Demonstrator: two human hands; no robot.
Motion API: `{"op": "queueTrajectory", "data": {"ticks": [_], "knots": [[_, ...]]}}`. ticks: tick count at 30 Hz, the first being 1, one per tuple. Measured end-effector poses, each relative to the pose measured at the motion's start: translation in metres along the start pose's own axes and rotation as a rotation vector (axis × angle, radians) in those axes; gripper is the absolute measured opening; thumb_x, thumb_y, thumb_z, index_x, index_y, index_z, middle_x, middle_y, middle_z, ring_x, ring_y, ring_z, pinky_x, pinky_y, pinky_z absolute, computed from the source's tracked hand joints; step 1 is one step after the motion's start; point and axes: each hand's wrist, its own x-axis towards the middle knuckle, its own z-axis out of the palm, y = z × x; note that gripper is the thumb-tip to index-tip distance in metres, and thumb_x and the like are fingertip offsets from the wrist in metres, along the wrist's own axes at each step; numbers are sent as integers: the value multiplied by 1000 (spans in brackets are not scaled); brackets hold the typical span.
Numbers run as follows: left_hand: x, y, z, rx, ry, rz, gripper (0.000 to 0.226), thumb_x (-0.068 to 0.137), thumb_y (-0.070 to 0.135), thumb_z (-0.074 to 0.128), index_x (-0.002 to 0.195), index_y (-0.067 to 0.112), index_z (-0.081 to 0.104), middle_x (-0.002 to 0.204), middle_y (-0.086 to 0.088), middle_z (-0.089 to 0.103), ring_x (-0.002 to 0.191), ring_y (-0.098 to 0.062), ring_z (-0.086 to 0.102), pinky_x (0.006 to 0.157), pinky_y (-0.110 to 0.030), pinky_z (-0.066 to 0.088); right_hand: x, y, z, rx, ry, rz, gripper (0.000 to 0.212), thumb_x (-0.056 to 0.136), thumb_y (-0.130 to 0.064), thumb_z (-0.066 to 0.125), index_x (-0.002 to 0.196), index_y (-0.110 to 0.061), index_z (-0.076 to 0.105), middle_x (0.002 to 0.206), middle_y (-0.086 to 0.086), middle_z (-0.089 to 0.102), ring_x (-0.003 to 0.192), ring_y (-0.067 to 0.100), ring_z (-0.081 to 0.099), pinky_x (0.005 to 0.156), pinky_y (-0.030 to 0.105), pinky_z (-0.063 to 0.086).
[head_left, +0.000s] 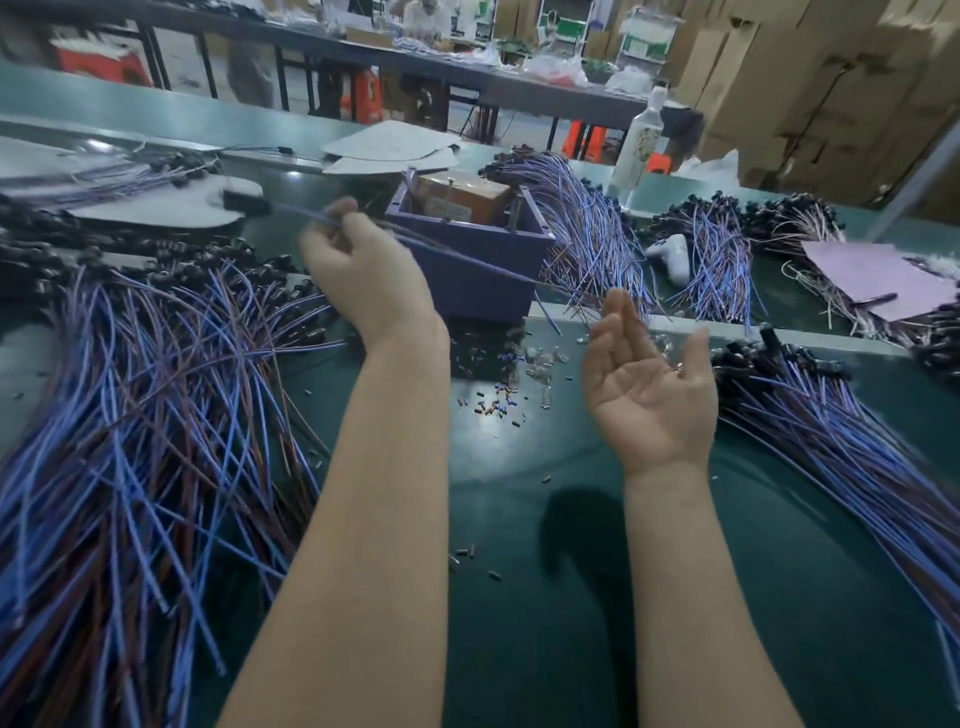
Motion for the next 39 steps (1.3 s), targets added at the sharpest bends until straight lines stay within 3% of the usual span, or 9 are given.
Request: {"op": "queueTrajectory", "data": {"ticks": [4,9,16,20,25,28,31,35,39], "knots": [[-10,-12,-8,-132,89,-233,26,95,-1,35,80,15,48,76,-2,46,56,-9,42,50,-17,41,2,14,-5,66,123,-36,82,92,-66,26,111,7,57,102,19,68,86,26,66,73,34,58],[-26,-6,3,-138,-65,-246,21,96,1,37,84,11,51,76,-3,51,58,-8,50,56,-16,48,6,29,-3,-75,329,107,61,97,-54,33,95,3,54,77,19,69,66,26,68,60,32,60],[-34,-2,10,-8,-261,-285,27,98,8,35,77,13,52,63,2,56,49,-5,46,47,-16,43,10,27,18,-120,107,29,43,97,-41,43,105,-1,56,102,18,67,69,18,68,67,26,58],[-15,-5,-3,4,-127,-286,27,98,7,34,78,13,51,64,2,56,47,-4,45,47,-15,41,7,9,14,-98,108,-53,21,98,-9,42,101,-7,63,93,13,71,60,13,66,54,19,55],[-6,-12,-9,-121,9,-290,28,98,6,31,77,12,48,71,-2,57,56,-8,51,52,-17,48,7,17,-2,-552,0,97,42,84,16,40,108,-9,65,99,13,71,79,18,70,73,24,57],[-3,-15,-11,-146,50,-279,30,99,5,30,76,10,49,73,-3,57,60,-10,52,55,-18,50,7,21,-7,-798,-166,132,50,81,10,56,117,-24,64,121,9,63,100,19,67,85,30,54],[0,-16,-14,-214,57,-332,29,98,4,30,77,8,49,74,-4,56,59,-10,53,56,-18,52,6,31,-10,-989,-99,113,51,79,-9,70,120,-37,59,127,1,55,105,17,63,86,30,54],[-5,-20,-16,-141,-16,-372,26,96,3,33,78,9,51,72,-3,59,55,-8,54,54,-18,52,10,37,1,-712,76,-26,45,74,-42,63,112,-18,60,95,4,71,78,17,69,73,27,57],[-12,-23,-17,69,-134,-365,22,95,7,40,79,13,54,73,1,65,55,-5,54,55,-17,51,10,22,5,-549,306,-270,45,98,-43,39,86,-10,67,67,1,70,58,9,65,57,20,54]]}}
